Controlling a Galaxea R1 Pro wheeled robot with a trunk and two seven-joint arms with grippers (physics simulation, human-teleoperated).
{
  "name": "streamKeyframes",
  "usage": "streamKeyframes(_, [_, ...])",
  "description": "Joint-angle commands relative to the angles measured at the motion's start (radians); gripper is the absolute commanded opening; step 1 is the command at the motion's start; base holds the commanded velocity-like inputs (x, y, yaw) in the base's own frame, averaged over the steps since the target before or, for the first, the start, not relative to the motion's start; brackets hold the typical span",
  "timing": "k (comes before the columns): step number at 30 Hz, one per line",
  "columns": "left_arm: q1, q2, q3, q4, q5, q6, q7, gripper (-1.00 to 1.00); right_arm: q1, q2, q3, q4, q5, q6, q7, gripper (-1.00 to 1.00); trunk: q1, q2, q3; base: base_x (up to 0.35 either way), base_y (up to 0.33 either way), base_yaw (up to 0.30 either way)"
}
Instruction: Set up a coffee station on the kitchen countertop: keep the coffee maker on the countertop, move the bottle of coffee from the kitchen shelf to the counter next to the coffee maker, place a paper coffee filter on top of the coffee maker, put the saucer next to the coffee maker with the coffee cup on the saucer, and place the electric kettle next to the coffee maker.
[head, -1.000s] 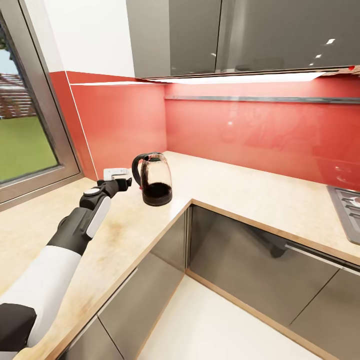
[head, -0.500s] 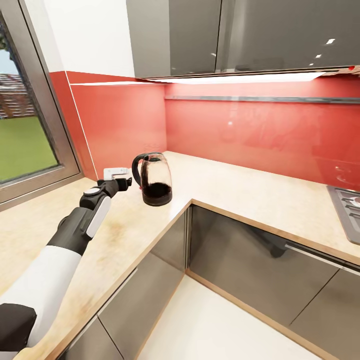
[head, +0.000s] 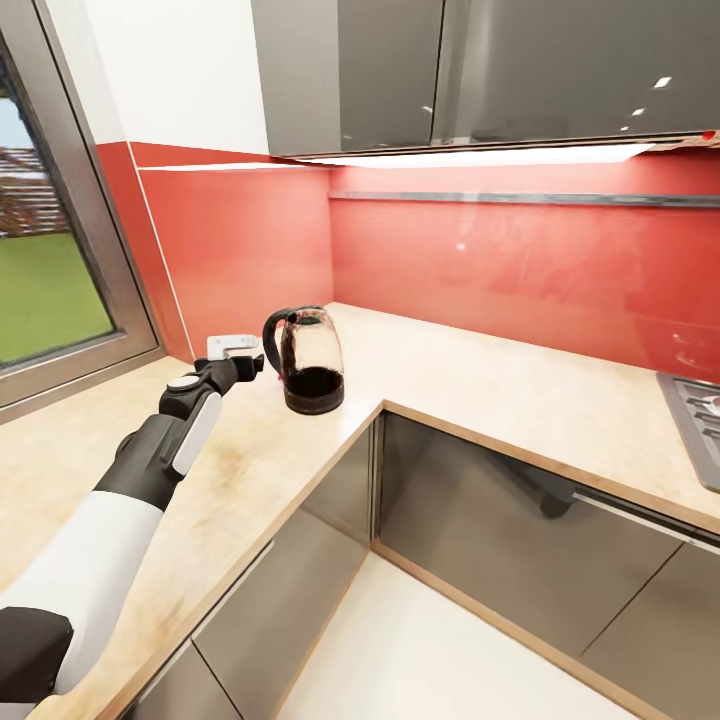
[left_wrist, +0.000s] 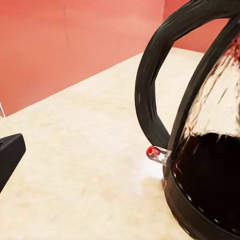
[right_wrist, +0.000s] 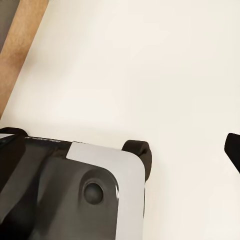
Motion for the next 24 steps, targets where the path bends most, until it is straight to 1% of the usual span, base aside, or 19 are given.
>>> streamKeyframes(1, [-0.001, 0.001, -0.004, -0.001, 0.011, 0.003, 0.01, 1.0, -0.002, 0.0, 0.009, 0.004, -0.008, -0.006, 0.004, 1.0, 0.0, -0.001, -0.001, 0.013, 0.0, 0.0])
streamKeyframes(15, [-0.001, 0.002, -0.004, 0.005, 0.011, 0.003, 0.01, 1.0, -0.002, 0.0, 0.009, 0.004, -0.008, -0.006, 0.004, 1.0, 0.0, -0.001, -0.001, 0.047, -0.018, 0.0])
streamKeyframes(20, [-0.001, 0.001, -0.004, 0.006, 0.01, 0.003, 0.01, 1.0, -0.002, 0.0, 0.009, 0.004, -0.008, -0.006, 0.004, 1.0, 0.0, -0.001, -0.001, 0.118, -0.001, 0.0])
streamKeyframes(24, [0.0, 0.001, -0.004, 0.006, 0.009, 0.003, 0.01, 1.0, -0.002, 0.0, 0.009, 0.004, -0.008, -0.006, 0.004, 1.0, 0.0, -0.001, -0.001, 0.035, 0.0, 0.0])
